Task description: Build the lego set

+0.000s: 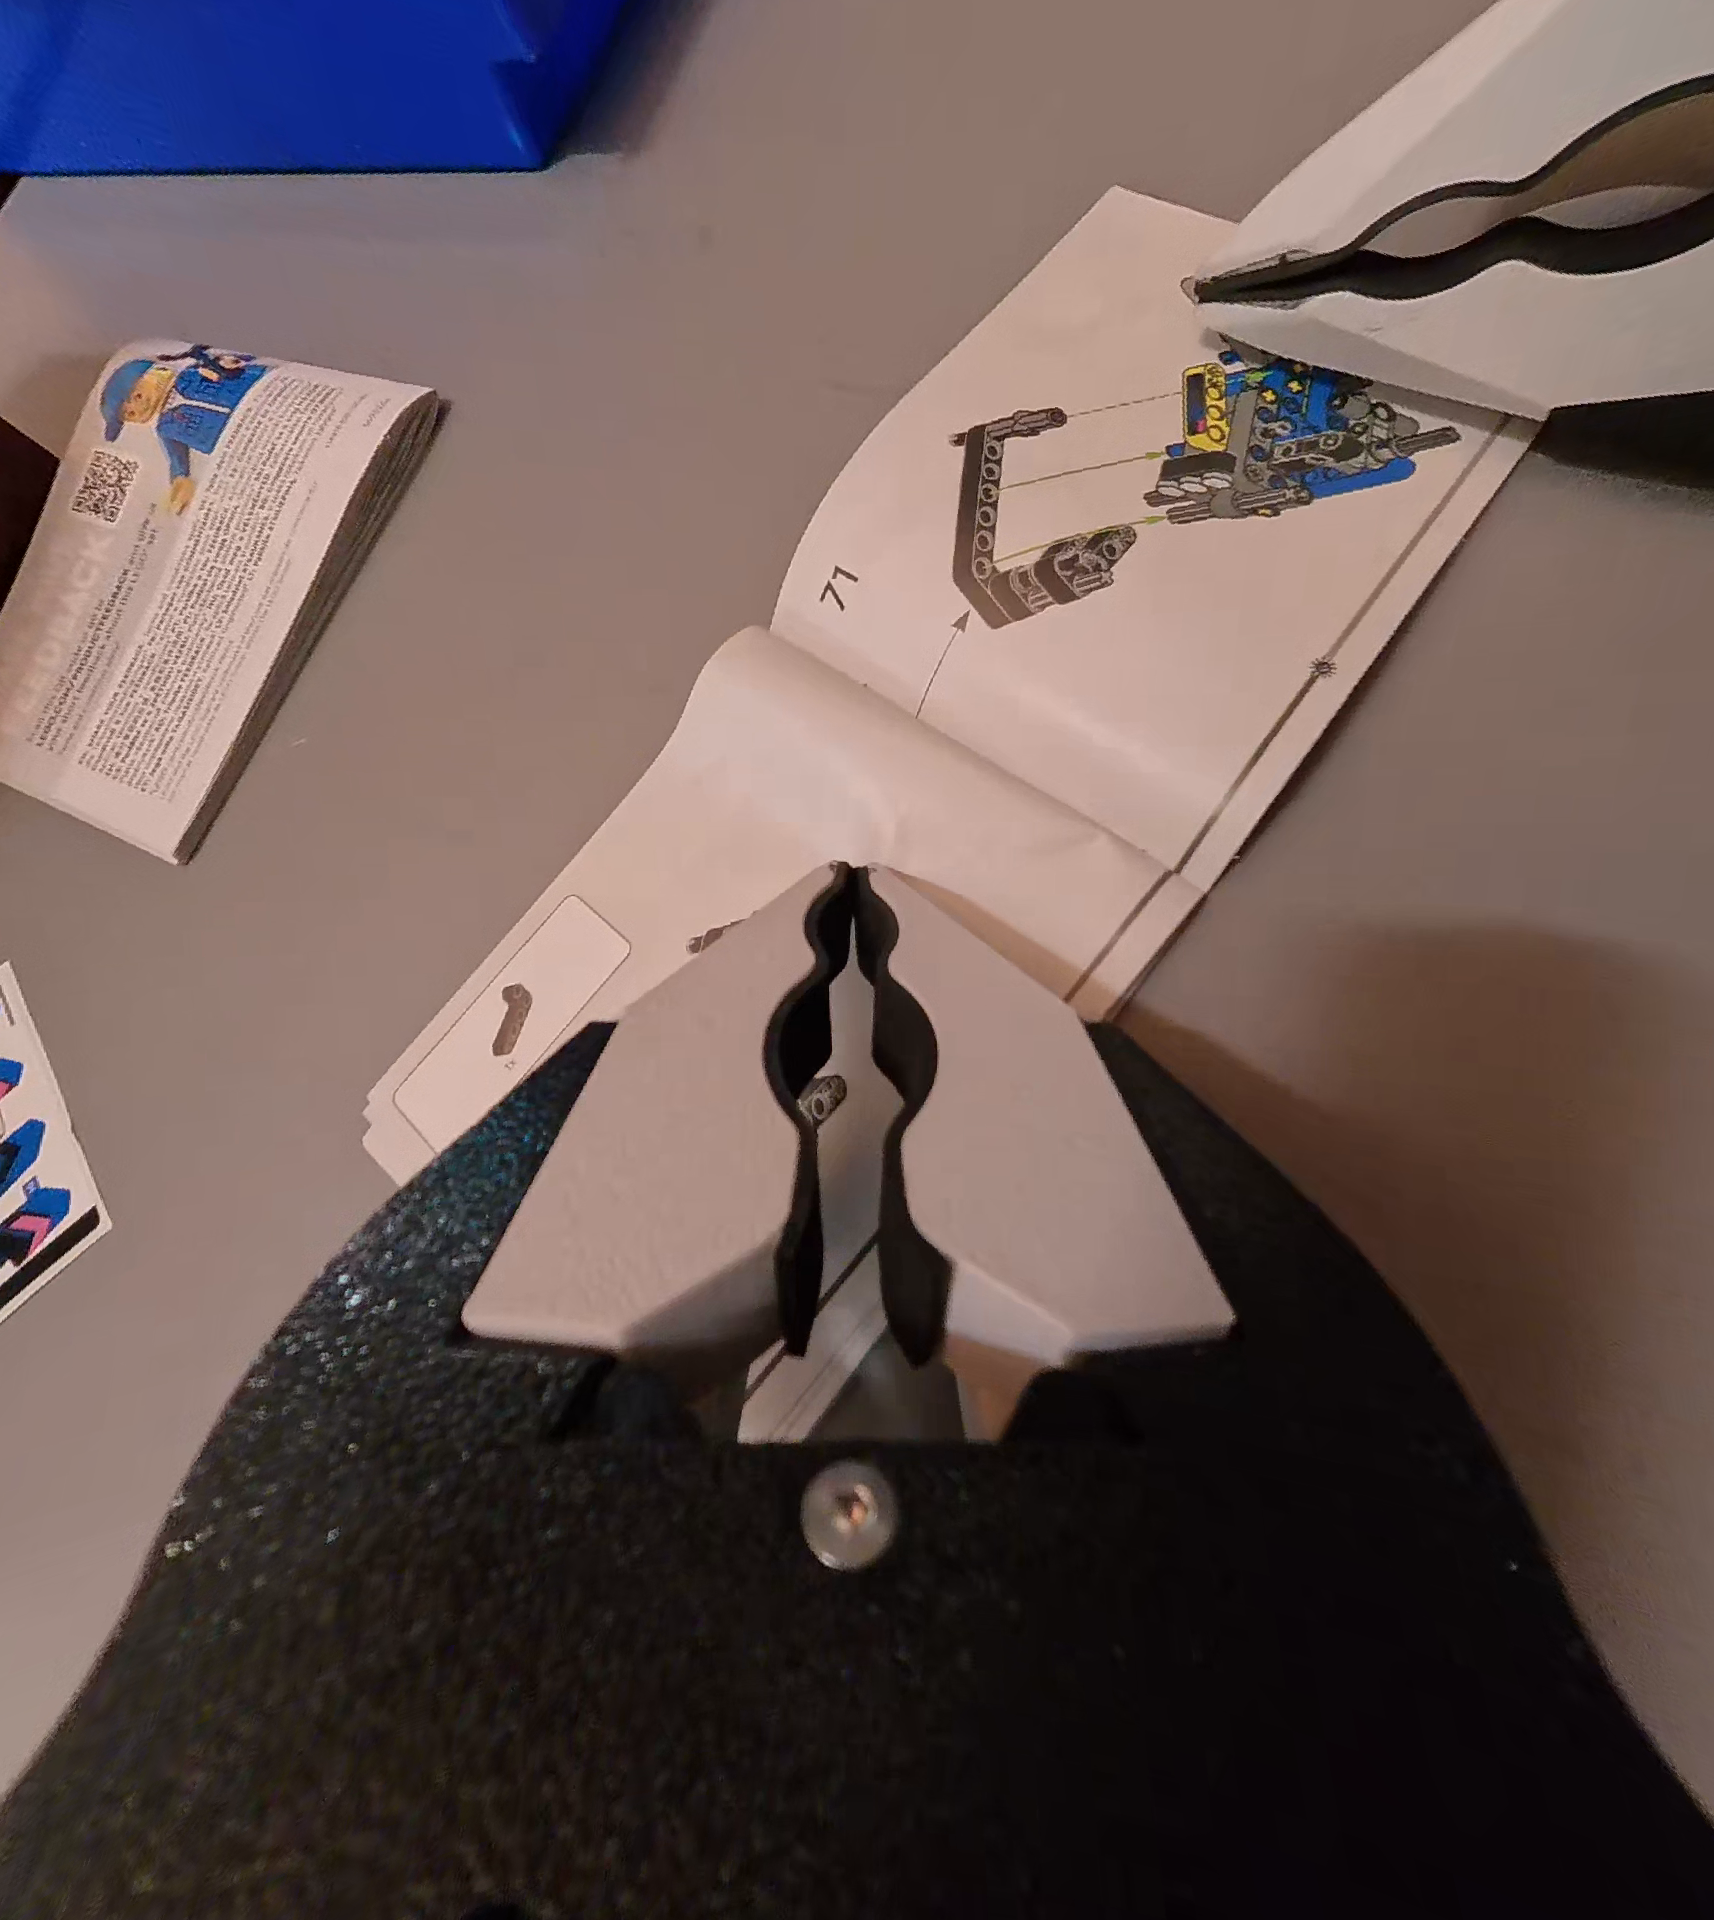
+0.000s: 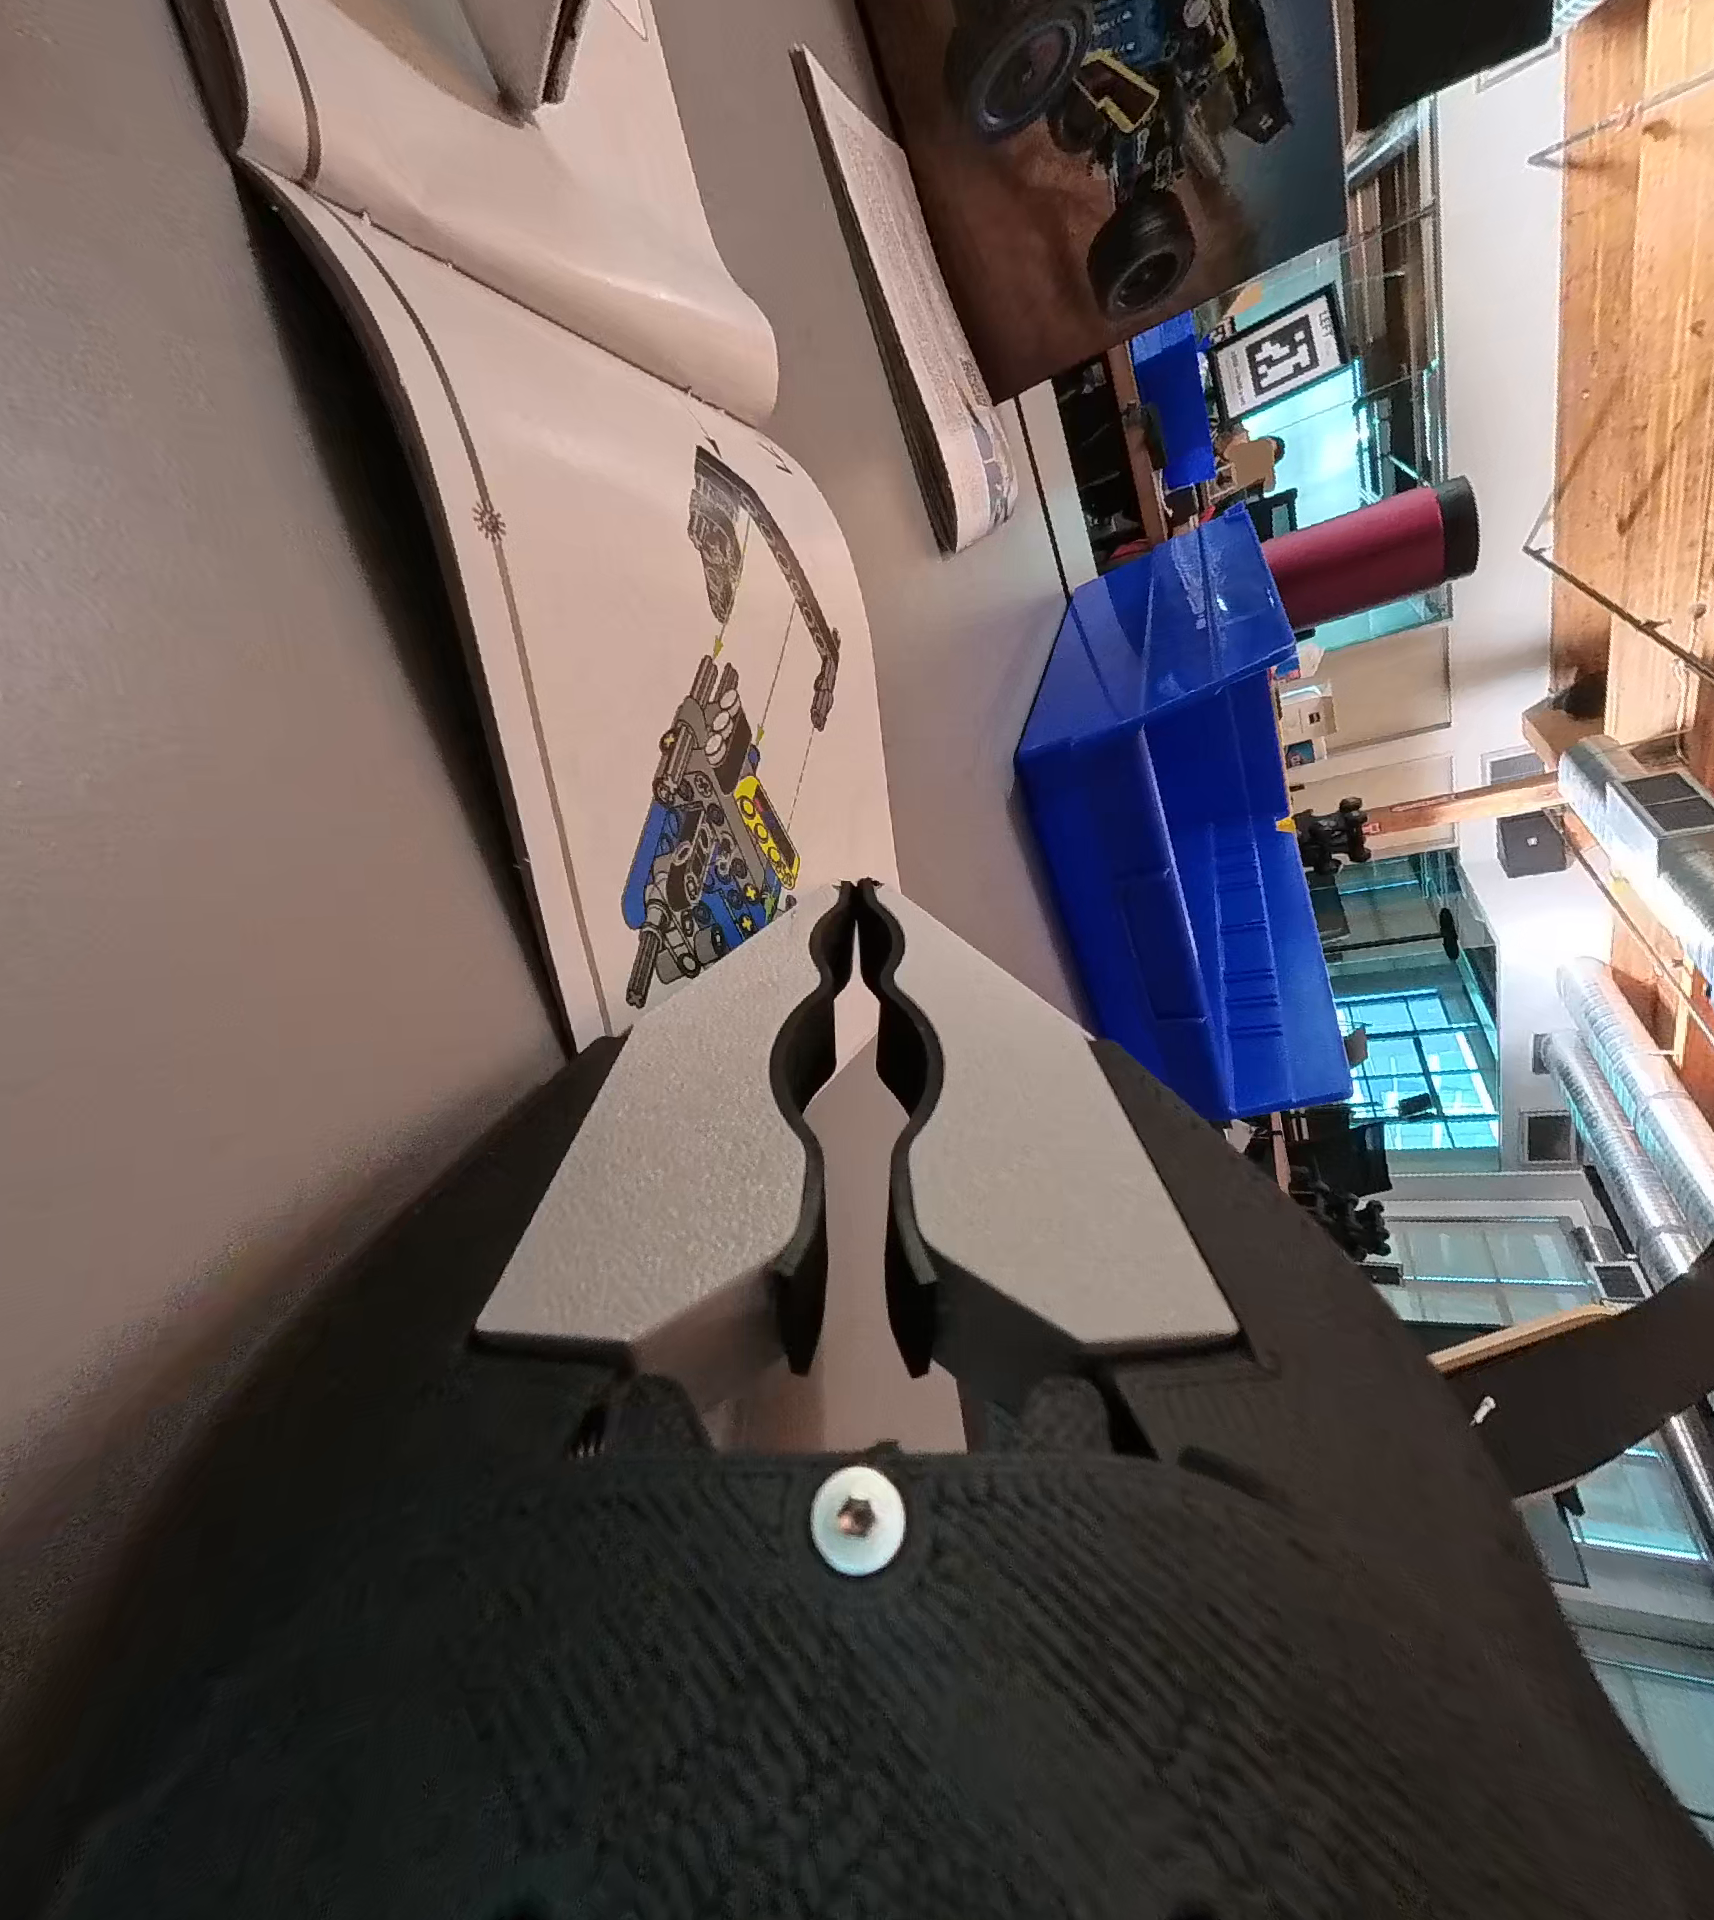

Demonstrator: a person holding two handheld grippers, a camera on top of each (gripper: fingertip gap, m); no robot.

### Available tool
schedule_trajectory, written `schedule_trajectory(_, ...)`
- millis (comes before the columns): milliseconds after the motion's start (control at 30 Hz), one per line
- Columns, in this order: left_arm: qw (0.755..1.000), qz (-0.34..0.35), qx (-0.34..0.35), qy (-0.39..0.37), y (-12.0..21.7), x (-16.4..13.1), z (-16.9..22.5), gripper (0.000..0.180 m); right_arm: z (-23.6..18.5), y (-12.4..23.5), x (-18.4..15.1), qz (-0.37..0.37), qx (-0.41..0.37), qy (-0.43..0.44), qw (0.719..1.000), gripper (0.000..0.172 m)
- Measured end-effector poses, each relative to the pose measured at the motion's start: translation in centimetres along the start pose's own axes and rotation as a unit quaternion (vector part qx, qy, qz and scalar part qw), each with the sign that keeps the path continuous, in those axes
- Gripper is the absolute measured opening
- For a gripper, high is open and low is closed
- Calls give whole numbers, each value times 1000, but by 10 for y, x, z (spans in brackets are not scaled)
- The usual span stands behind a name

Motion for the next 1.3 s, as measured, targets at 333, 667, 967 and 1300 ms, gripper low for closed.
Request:
schedule_trajectory(333,1000,0,12,-14,0,0,2,0,-1,0,0,-2,-10,8,1000,0)
schedule_trajectory(667,999,2,37,-39,1,0,5,0,-1,0,2,-4,-23,24,999,0)
schedule_trajectory(967,990,133,35,-27,43,15,36,0,9,16,11,46,-111,35,992,0)
schedule_trajectory(1300,977,182,78,86,151,-50,33,1,28,28,34,42,-102,1,994,0)
Point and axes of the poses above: each gripper's, where its closed fingertips meet, y back along the fingers, x out of its top, z = x × y across the jaws, the point moved 9 cm from there along y, back along the fingers, and after that the axes turned 1 degree about -x, right-handed, at the moved point
